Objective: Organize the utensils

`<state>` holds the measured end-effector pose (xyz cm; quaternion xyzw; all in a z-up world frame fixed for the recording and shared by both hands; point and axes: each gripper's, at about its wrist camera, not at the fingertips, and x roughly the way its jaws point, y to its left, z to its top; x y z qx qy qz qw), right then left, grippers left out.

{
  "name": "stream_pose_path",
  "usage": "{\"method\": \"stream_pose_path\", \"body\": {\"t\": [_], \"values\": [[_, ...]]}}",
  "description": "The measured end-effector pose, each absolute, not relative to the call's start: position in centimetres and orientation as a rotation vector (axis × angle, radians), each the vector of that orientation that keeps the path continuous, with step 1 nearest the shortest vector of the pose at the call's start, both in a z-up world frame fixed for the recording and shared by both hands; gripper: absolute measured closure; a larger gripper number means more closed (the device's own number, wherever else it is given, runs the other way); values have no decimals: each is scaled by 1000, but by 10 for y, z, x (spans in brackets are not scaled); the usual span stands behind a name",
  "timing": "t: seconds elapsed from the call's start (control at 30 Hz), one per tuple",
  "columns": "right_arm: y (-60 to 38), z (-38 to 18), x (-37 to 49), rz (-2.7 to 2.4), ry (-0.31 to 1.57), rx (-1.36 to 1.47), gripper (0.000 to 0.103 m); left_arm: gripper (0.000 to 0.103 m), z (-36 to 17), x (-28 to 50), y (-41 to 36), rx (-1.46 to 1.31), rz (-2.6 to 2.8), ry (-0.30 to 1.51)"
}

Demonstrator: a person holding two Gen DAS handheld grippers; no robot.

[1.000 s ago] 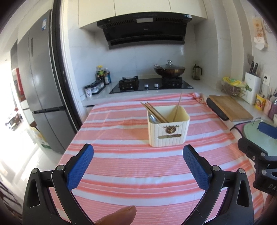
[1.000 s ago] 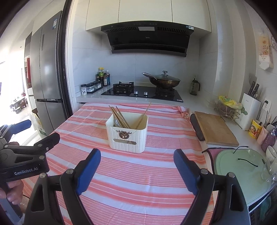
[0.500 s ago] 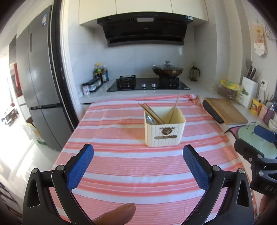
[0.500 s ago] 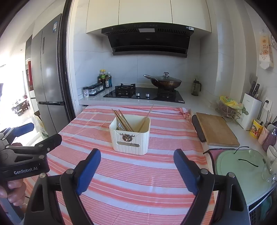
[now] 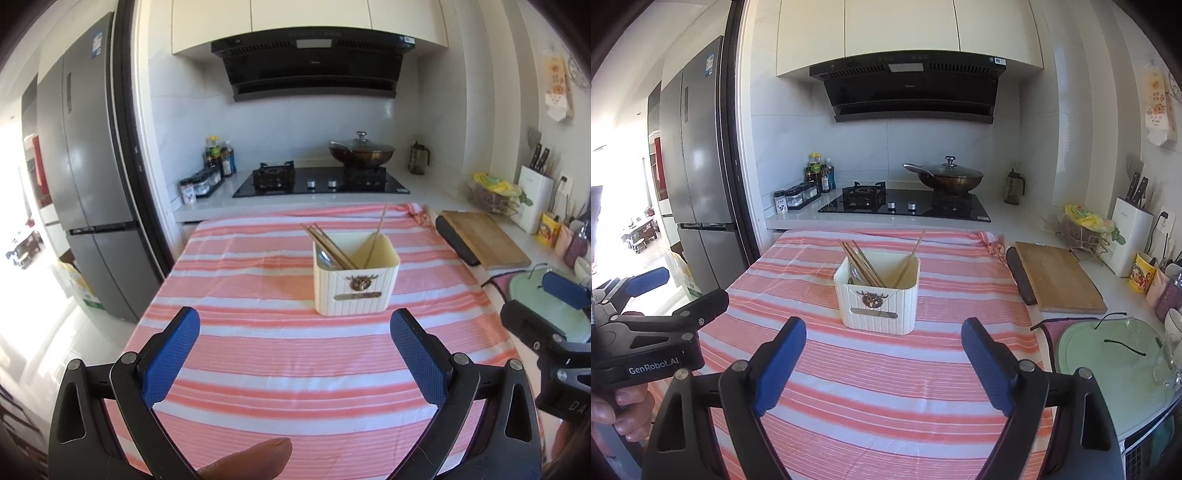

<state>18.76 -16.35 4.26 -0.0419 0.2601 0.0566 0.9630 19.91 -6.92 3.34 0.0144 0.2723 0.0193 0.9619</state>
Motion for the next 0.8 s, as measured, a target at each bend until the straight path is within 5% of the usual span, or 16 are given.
{"method": "stream_pose_path", "body": {"t": [0.8], "values": [[-187, 39, 178, 31, 502, -100, 15, 0, 37, 185, -76, 58, 30, 508]]}}
